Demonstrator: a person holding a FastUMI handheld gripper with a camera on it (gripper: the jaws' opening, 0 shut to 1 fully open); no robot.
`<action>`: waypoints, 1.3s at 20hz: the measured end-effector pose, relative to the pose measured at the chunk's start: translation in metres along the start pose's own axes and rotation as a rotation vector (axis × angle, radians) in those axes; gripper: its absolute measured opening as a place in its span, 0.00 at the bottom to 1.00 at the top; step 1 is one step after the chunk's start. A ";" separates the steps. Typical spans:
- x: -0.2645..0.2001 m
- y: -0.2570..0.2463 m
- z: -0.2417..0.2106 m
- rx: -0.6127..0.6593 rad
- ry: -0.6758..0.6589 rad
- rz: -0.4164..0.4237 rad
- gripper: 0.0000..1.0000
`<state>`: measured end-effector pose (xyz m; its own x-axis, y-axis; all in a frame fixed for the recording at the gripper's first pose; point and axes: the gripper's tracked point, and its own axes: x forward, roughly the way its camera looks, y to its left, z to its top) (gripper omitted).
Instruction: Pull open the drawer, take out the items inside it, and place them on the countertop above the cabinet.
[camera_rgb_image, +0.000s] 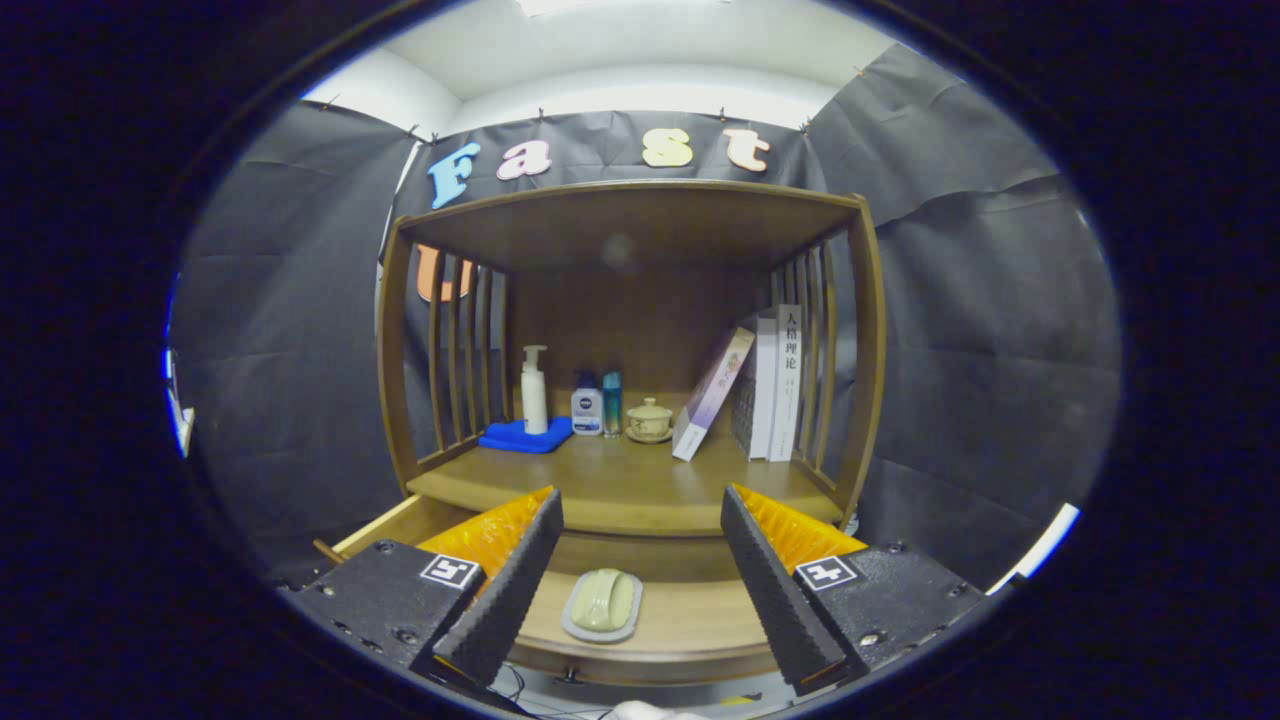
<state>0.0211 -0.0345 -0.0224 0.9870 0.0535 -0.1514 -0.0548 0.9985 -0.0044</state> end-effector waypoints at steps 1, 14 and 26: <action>0.009 -0.003 0.004 0.005 0.021 -0.009 1.00; 0.101 0.042 -0.097 -0.018 0.620 0.110 1.00; 0.101 0.042 -0.180 -0.035 1.010 0.063 0.83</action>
<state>0.0910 0.0104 -0.2158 0.3937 0.0541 -0.9177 -0.1226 0.9924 0.0059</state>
